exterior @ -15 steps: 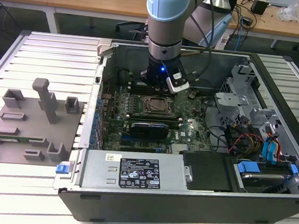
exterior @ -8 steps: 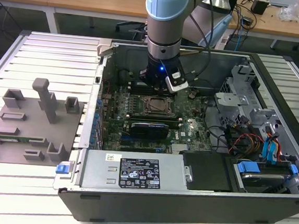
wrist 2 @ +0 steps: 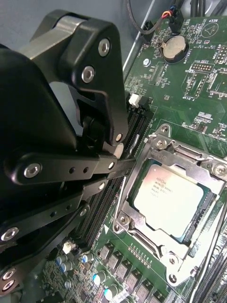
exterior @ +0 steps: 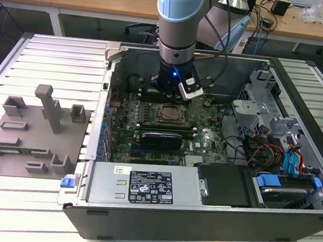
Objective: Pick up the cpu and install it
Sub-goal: 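Install the first cpu locking lever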
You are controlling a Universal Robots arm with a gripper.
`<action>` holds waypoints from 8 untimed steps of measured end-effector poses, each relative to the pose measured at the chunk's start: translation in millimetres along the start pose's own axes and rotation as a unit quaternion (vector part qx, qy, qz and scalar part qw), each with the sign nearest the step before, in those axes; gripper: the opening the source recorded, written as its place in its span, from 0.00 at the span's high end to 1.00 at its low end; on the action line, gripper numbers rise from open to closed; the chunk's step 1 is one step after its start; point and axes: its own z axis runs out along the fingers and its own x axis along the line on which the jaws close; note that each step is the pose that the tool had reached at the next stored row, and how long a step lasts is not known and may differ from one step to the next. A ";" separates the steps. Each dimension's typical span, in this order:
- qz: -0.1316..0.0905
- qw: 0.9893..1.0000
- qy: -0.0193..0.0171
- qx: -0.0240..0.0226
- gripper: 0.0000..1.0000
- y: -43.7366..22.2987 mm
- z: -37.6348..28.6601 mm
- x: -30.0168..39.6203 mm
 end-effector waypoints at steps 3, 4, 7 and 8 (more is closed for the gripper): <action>0.005 1.000 -0.001 0.002 0.89 0.2 0.0 0.0; 0.007 1.000 -0.001 0.002 0.89 0.5 0.1 0.0; 0.013 1.000 -0.003 0.003 0.89 1.5 0.3 0.2; 0.015 1.000 -0.003 0.003 0.89 1.7 0.3 0.2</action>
